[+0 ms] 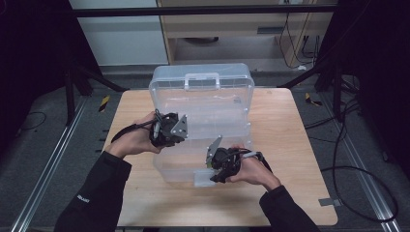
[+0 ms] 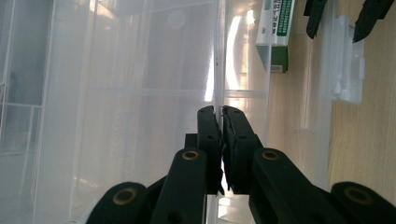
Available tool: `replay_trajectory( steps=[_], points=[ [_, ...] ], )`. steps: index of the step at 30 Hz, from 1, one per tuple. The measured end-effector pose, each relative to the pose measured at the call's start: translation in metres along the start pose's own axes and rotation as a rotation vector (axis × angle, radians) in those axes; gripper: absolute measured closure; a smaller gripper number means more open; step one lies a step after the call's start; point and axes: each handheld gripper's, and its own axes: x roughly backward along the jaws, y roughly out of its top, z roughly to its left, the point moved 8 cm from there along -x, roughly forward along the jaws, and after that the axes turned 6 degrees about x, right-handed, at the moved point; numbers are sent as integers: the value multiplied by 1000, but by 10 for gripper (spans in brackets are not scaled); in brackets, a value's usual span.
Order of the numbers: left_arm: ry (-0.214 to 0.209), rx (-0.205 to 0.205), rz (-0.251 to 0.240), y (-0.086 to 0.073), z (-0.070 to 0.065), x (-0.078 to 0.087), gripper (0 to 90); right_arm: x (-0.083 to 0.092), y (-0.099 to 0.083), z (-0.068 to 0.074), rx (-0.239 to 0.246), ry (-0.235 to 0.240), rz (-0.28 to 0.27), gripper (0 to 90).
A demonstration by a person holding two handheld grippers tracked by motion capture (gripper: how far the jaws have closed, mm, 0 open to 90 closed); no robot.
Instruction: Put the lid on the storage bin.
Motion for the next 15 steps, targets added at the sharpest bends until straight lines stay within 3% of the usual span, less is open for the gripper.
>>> replay_trajectory(
  steps=[3,8,15],
  points=[
    [-4,2,-1,0,-1,0,857,4,0,-1,-15,-8,-28,624],
    [-1,7,-3,0,-2,-1,855,27,1,-2,-47,-37,-129,631],
    [-4,13,-1,0,-4,-1,851,51,-11,-5,-125,-97,-208,740]
  ],
)
